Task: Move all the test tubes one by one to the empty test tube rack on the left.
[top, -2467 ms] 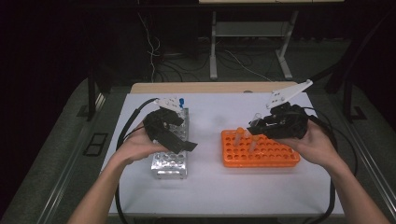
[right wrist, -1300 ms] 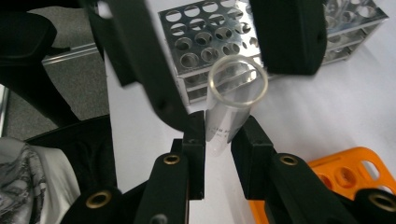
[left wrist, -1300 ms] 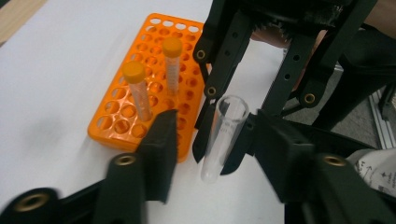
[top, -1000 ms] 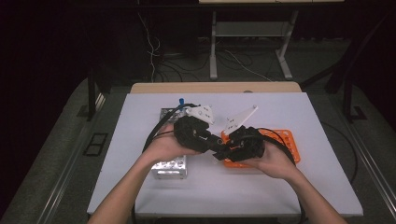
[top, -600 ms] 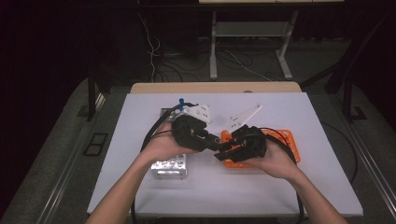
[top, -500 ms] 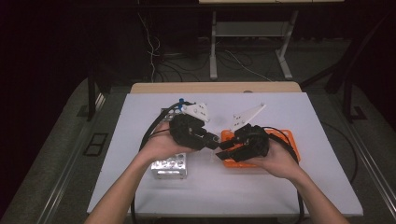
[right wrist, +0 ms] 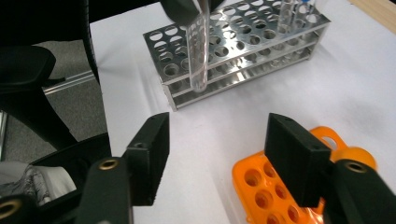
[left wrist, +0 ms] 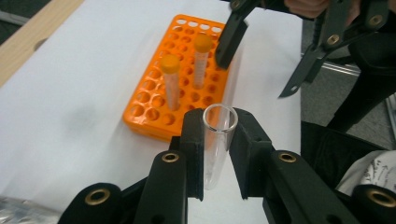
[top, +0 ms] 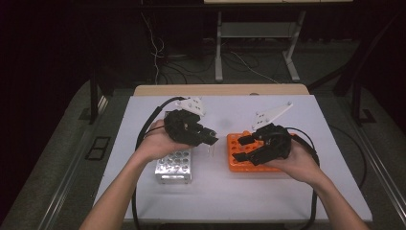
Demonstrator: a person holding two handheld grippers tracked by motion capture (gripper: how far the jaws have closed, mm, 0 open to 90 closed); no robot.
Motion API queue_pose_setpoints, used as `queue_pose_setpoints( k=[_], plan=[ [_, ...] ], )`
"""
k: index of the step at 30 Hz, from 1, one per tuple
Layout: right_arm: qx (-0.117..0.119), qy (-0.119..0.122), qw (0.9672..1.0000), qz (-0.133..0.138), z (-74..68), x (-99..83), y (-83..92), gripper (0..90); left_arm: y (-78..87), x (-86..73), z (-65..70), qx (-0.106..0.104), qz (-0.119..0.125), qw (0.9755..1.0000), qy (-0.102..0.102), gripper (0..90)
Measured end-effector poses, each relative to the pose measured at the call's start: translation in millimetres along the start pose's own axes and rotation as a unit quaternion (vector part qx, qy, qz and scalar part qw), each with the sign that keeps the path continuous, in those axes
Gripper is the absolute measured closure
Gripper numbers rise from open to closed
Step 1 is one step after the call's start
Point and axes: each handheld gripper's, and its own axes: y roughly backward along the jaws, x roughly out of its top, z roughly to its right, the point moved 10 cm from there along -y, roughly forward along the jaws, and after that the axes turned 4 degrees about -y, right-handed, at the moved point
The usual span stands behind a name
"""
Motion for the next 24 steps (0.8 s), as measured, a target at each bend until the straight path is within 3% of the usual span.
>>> queue_pose_setpoints(
  k=[6,11,12,24],
  plan=[
    [-0.026,-0.019,0.9995,0.007,8.6,-3.7,13.4,16.0,9.4,-2.8,-15.1,0.02,0.0,0.9997,0.014,74.6],
    [-0.04,-0.036,0.9983,0.021,16.1,-8.1,26.5,7.4,15.8,-8.1,-30.4,0.041,0.0,0.9987,0.03,74.6],
    [-0.042,-0.041,0.998,0.023,17.3,-9.2,28.9,0.0,16.7,-9.4,-33.5,0.045,0.001,0.9984,0.035,74.6],
    [-0.054,-0.054,0.9966,0.03,26.7,-26.0,42.6,0.4,21.3,-25.9,-68.2,0.088,-0.004,0.9935,0.071,74.6]
  ],
)
